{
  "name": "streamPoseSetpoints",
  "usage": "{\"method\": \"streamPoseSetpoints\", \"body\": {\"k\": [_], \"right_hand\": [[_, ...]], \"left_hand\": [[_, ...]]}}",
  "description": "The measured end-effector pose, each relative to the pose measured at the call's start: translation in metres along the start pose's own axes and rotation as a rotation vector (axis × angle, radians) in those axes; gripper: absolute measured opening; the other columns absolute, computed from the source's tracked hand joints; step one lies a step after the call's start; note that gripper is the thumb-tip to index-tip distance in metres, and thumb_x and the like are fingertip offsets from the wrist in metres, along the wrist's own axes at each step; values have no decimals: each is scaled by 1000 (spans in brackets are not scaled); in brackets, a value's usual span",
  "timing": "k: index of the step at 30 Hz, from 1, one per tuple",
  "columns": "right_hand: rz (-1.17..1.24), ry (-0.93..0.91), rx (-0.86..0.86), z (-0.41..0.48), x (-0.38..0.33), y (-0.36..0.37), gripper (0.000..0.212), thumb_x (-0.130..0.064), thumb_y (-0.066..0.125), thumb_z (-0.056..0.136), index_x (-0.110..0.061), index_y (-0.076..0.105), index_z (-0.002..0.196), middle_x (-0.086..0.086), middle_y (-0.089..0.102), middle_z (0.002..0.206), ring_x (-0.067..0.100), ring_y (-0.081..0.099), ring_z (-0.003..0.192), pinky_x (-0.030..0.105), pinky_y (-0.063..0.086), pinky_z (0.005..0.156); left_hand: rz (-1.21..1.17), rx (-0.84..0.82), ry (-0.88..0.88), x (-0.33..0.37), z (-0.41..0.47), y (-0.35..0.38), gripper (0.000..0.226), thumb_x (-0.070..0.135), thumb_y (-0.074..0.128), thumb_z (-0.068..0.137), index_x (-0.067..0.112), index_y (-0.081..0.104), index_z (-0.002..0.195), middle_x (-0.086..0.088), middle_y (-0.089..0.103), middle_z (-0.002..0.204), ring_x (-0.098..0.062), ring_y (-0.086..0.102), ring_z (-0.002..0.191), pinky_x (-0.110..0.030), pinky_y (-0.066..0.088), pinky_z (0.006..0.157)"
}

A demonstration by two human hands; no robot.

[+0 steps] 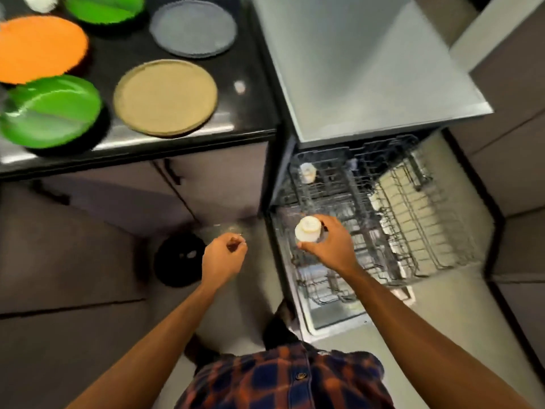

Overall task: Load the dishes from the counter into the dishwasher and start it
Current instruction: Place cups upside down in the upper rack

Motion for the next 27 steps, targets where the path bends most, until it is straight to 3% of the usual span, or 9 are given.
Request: {"method": "streamPoseSetpoints", "body": {"k": [7, 10, 14, 17, 21, 25, 27], "right_hand": [[98, 223, 90, 38, 89, -67, 75, -37, 95, 60, -29, 62, 127, -3, 64, 127, 19, 61, 117, 46, 52, 100], [123, 267, 74, 60, 108, -70, 75, -35, 96, 57, -29, 62, 124, -8, 66, 123, 16, 61, 114, 45, 53, 99], [93, 272, 29, 97, 113, -57, 75, -23, 95, 62, -20, 60, 128, 0, 65, 127, 13, 55, 114, 32, 44, 97], [64, 254, -2, 131, 116, -39, 73, -17, 95, 61, -19, 61, 126, 4, 66, 122, 20, 61, 112, 40, 52, 98], [14, 288, -26, 177, 132, -10, 72, -21, 93, 60, -28, 56, 122, -1, 67, 116, 24, 66, 105, 45, 58, 87], [-9, 249, -34, 211, 140, 12, 62, -14, 85, 69, -24, 58, 124, -1, 64, 120, 21, 63, 106, 30, 53, 85], [-21, 208, -53, 219, 141, 17, 57, -13, 83, 72, -27, 59, 121, -5, 65, 118, 18, 64, 103, 25, 49, 78]], "left_hand": [[-83, -192, -49, 75, 24, 109, 5, 14, 70, 90, 18, 72, 92, 3, 70, 88, -14, 64, 85, -27, 49, 81], [-94, -203, -75, 96, 38, 135, 7, 14, 69, 91, 19, 68, 96, 8, 63, 82, -5, 58, 74, -24, 46, 70], [-124, -232, -142, 116, 72, 161, 18, 18, 66, 94, 16, 61, 111, 4, 56, 80, -12, 55, 75, -18, 42, 63], [-140, -245, -191, 122, 105, 180, 33, 21, 65, 95, 16, 56, 127, 1, 59, 86, -5, 54, 73, -16, 40, 62], [-170, -253, -255, 124, 147, 206, 53, 24, 68, 93, 17, 46, 141, -6, 65, 103, -5, 57, 75, -14, 39, 59], [-207, -265, -287, 118, 174, 230, 60, 24, 71, 91, 17, 43, 143, -4, 64, 126, -16, 62, 105, -18, 44, 76], [-233, -232, -303, 118, 178, 235, 46, 17, 69, 93, 13, 46, 132, -3, 62, 121, -16, 58, 107, -12, 44, 75]]}}
Point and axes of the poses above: each hand's wrist, its own z-axis towards the middle knuckle, its own y-axis out of the palm, x = y × z, the point moved 3 cm from there along z, towards the middle knuckle
